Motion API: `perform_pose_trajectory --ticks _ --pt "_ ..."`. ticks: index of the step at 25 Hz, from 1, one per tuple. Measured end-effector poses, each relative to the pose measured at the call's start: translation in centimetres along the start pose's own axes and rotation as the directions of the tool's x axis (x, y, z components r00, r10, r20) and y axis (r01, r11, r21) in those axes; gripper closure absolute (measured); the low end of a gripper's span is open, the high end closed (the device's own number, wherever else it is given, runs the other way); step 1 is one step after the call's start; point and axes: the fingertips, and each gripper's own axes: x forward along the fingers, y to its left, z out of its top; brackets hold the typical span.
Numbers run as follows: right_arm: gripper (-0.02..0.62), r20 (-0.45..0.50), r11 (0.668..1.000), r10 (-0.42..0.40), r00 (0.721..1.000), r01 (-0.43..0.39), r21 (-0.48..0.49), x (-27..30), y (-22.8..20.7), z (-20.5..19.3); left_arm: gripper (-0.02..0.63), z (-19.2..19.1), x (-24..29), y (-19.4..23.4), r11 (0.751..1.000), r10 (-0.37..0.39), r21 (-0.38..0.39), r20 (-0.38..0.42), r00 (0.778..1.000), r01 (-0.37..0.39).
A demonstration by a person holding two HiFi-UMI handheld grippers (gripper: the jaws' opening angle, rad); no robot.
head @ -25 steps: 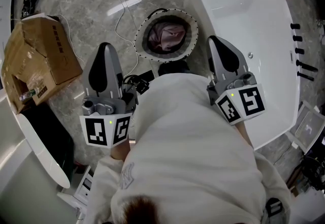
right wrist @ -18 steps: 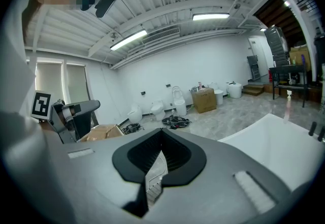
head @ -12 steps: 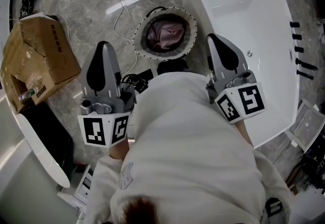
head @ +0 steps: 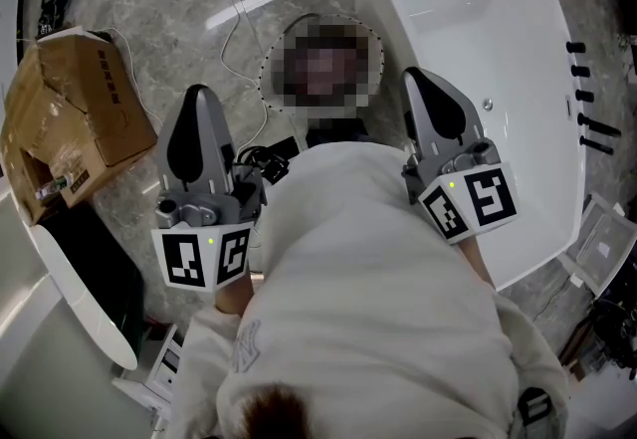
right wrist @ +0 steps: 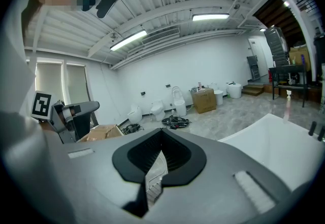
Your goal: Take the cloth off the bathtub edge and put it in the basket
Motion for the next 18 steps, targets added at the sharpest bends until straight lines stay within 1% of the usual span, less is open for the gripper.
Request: perform_pose_trajectory --ticks 5,18 --pt "0.596 0.001 0.999 0.016 1.000 -0.016 -0.029 0.06 0.46 0.21 0.557 0.04 0.09 0.05 1.000 0.001 0.000 -0.001 1.000 -0.001" --pt "0.597 -0.005 0.999 0.023 1.000 -0.023 -0.033 0.37 0.54 0.11 0.557 -0.04 0.27 0.32 1.000 0.005 -0.003 0.001 1.000 -0.005"
